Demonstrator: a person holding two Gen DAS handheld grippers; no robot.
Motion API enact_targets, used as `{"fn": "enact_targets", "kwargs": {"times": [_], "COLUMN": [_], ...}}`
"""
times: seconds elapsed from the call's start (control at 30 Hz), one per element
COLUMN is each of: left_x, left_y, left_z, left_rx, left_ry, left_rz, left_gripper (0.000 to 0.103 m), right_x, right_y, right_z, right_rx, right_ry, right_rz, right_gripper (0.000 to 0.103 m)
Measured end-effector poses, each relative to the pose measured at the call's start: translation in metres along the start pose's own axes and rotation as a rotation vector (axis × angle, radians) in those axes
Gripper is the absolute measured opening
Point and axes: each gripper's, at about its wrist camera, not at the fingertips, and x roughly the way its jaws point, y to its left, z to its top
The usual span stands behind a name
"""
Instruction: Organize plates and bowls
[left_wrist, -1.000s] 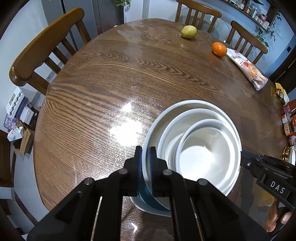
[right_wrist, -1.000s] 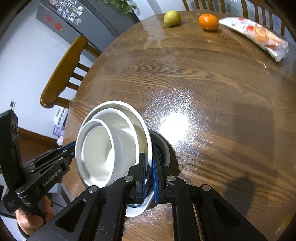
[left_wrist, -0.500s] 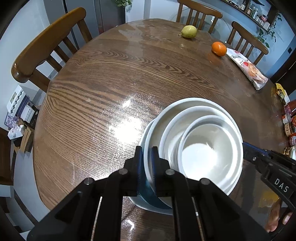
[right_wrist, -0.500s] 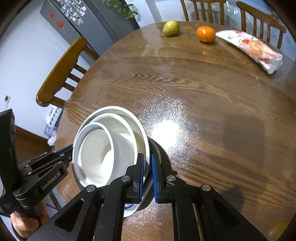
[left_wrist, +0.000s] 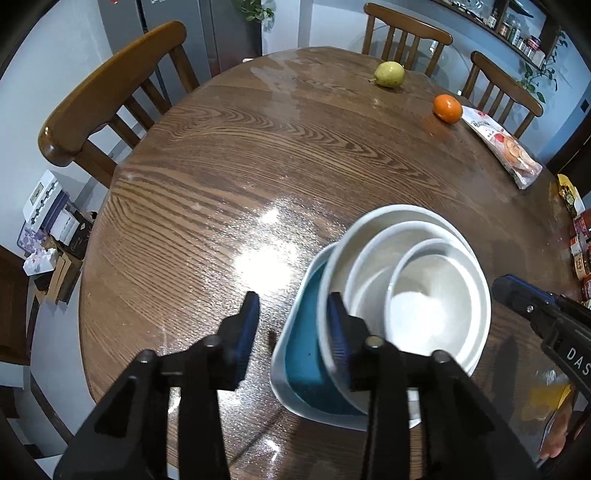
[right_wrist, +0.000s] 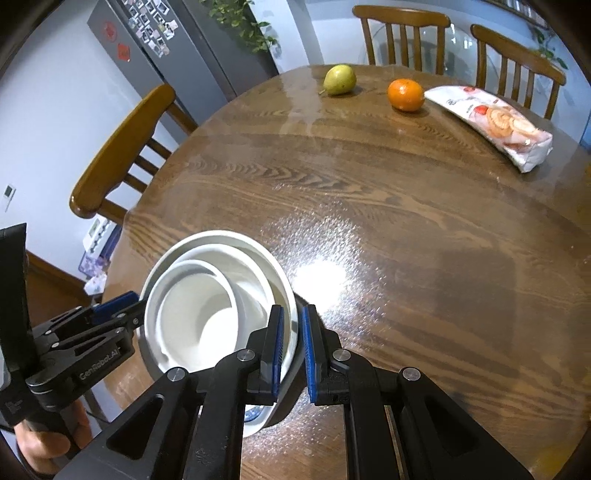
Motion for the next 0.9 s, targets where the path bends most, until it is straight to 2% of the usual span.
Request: {"fn": "enact_targets", "kwargs": {"times": [0.03, 0.13, 0.27, 0.33, 0.5, 0.6, 0.67, 0.77, 0.9], "left_x": [-0.002, -0.012, -0.025, -0.030, -0.039, -0.044, -0.045, -0.049, -0.057], "left_y": [0.001, 0.005, 0.008, 0.007, 0.001, 0.000, 0.000, 0.000, -0.002], "left_z": [0.000, 0.002, 0.005, 0.005, 0.003, 0.001, -0.001, -0.004, -0.008], "left_rx": [0.001, -0.007, -0.010, -0.010, 0.000, -0.003, -0.008, -0.017, -0.021], "left_ry": [-0.012, -0.056, -0.111, -0.130, -0.159, -0.169, -0.162, -0.174, -0.187], "left_rz": [0.013, 0.022, 0.031, 0.030, 0.021, 0.008, 0.001, -0.002, 0.002], "left_gripper": [0.041, 0.059, 0.068, 0.069, 0.070, 0.070, 0.078, 0.081, 0.082], "right_x": [0.000, -0.003, -0.009, -0.011, -0.022, -0.027, -0.030, -0.035, -0.040], "right_y": [0.000, -0.001, 0.001, 0.002, 0.003, 0.005, 0.008, 0.012, 0.013], "right_z": [0.000, 0.000, -0.001, -0.002, -0.007, -0.013, -0.017, -0.024, -0.032], "right_rx": [0.001, 0.012, 0.010, 0.005, -0.002, -0.033, -0.058, -0.100, -0.129], "right_ry": [-0.002, -0.018, -0.041, -0.046, -0.068, -0.061, -0.059, -0.069, -0.079], "right_rz": [0.001, 0.016, 0.033, 0.037, 0.052, 0.053, 0.051, 0.041, 0.046], "right_gripper": [0.010, 0.010, 0.012, 0.018, 0.048, 0.056, 0.058, 0.070, 0.077]}}
